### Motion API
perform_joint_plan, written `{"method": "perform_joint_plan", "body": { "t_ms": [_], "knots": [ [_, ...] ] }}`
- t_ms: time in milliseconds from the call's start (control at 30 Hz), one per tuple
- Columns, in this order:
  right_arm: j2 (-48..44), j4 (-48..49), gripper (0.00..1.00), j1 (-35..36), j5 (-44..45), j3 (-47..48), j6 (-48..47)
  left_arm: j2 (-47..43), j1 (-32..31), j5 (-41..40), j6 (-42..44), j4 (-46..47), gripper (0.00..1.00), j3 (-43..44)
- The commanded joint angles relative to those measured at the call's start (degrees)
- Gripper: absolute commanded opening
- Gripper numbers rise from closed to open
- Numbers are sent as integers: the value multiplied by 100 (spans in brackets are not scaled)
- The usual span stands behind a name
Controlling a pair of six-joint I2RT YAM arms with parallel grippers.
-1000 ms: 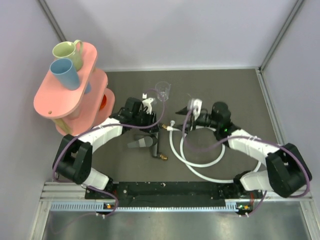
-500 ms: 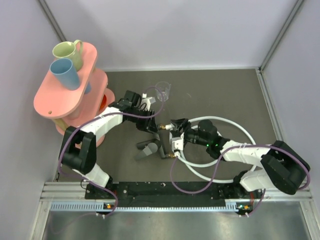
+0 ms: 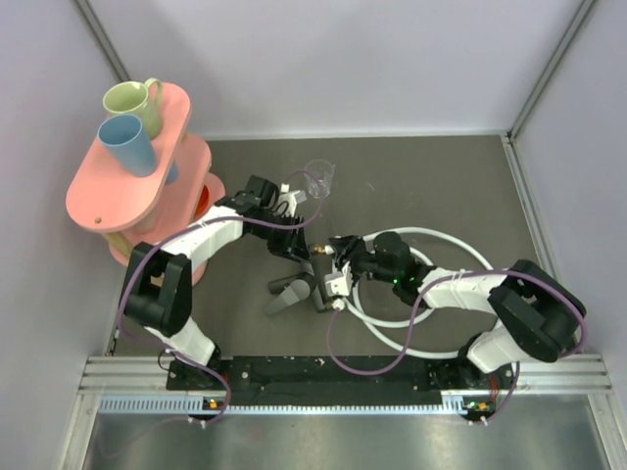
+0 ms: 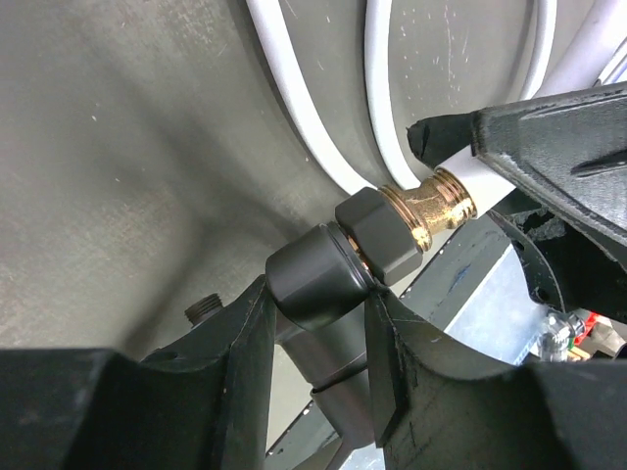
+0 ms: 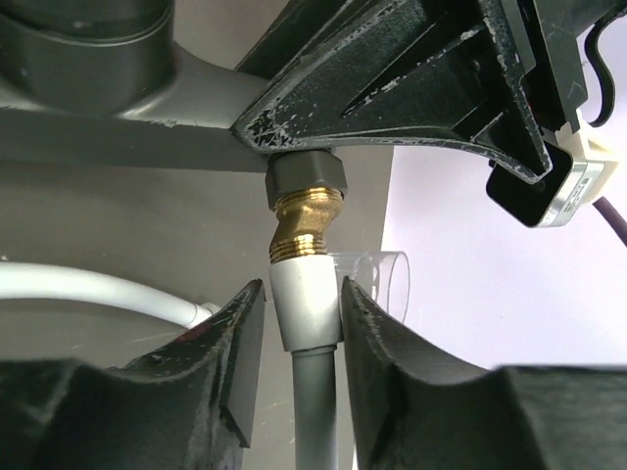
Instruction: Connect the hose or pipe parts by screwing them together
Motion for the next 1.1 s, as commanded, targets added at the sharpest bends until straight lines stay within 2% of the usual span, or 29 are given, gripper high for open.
{"method": "perform_joint_plan", "body": {
  "t_ms": [0,33,100,133,200,267,300,400,500,567,633,767,933,1067],
  "knots": [
    [203,16,31,78,-141,366,-128,-97,-11,708,-46,145,0,349],
    [238,-38,18,78,-167,454,-111,-114,-11,708,-64,163,0,341],
    [309,-108,4,78,-263,551,-58,-149,-11,682,-125,311,0,323],
    [318,-196,0,78,-299,604,125,-167,-19,612,-108,356,0,349],
    [318,-748,0,78,-473,936,476,-211,-54,375,-64,496,0,358],
    [396,-1388,0,78,-562,1244,1266,-220,-90,59,24,637,0,437],
    [510,-1548,0,78,-624,1585,1956,-211,-98,-47,33,690,0,498],
    [747,-2057,0,43,-799,2192,3232,-141,-282,-381,217,822,0,543],
    [1238,-2786,0,-62,-1195,2991,4235,-141,-467,-750,332,980,0,403],
    [1381,-2755,0,-176,-1422,3144,4642,-184,-494,-1040,244,1261,0,157],
    [1495,-2185,0,-334,-1634,3022,5099,-255,-503,-1277,182,1445,0,25],
    [1750,-1674,0,-554,-2075,3039,5873,-535,-582,-2076,305,1709,0,-326],
    [1934,-1384,0,-555,-1768,3021,5813,-440,-564,-2438,288,1597,0,-293],
    [1979,-796,11,-546,-1547,2715,5603,-80,-477,-2746,253,1227,0,-3]
  ]
}}
